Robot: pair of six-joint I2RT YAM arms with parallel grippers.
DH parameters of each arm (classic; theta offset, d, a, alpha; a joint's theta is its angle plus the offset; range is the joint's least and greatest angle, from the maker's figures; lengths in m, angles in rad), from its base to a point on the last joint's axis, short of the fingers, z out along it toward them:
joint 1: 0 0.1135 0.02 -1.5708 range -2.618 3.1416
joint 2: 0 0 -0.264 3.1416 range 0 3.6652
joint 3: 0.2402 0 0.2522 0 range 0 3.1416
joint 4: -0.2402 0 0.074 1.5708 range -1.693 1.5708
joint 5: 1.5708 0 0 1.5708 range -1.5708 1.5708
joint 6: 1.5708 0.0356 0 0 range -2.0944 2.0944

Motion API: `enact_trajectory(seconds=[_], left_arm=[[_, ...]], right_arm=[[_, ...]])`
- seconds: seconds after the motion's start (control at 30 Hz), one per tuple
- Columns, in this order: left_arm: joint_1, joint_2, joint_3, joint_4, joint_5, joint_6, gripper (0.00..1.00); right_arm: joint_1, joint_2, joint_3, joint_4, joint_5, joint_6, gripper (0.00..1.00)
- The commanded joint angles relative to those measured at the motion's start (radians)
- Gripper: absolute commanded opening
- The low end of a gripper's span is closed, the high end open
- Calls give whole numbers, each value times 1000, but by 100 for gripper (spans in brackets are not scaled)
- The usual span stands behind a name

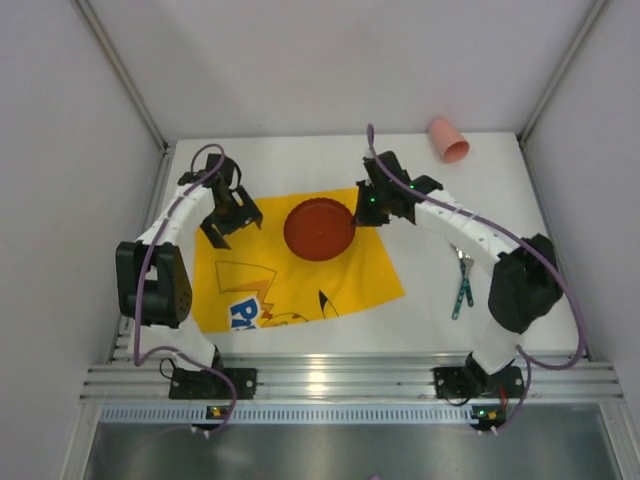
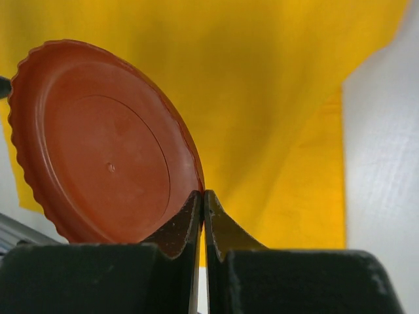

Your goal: Set the dinner table for one person

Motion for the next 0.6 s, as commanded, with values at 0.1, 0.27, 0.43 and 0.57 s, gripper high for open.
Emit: enact_trajectory(seconds=[0.1,0.27,0.43,0.57], left_arm=[[50,-128,-49,-126,-215,28,99],[71,-214,-125,-137,-202,28,98],[73,-243,-156,-139,-208,37,98],[73,-234,-164,-128,-213,46,98]], right_arm=[[90,256,190,80,-82,37,0],[140,456,374,18,-108,2,0],[119,378,284,-10,-63,-18,90],[20,159,99,-10,-11,-29,100]])
